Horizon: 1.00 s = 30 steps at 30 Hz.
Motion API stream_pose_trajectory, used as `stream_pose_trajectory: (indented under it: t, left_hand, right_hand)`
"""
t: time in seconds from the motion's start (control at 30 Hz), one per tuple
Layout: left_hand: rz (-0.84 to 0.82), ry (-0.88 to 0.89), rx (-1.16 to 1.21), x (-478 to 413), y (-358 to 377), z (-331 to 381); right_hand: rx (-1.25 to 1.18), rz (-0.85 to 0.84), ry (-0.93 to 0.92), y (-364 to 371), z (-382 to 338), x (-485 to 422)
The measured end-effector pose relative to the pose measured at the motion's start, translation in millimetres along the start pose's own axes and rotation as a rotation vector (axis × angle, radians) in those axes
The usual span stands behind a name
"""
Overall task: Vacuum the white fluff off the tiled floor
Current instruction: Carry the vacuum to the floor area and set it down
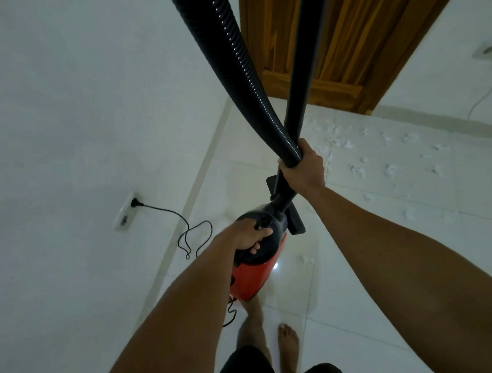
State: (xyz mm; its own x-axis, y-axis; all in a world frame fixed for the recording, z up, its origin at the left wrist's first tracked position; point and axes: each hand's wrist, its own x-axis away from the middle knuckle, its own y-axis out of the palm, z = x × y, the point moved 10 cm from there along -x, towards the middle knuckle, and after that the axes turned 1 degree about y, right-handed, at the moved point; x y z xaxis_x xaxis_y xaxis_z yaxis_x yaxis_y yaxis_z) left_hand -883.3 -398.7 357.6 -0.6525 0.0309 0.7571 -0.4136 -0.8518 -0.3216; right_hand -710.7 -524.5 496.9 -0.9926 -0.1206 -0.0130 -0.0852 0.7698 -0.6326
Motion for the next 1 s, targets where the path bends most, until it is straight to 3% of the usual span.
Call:
stream_pose_trajectory:
  t: [0.17,0.43,1.0]
  left_hand:
    - [0.102,0.015,0.017,48,63,-34]
    - [0.107,-0.002,0.109,97,135,-91]
    - [0.293,-0.095,0.051,220,42,-321]
  right_hand:
    - [-0.001,-0.005,0.014,-20,24,74]
    - [0.039,-0.074,0.052,-1,36,168]
    - [-0.030,-0.189,-0.032,189,-100,322]
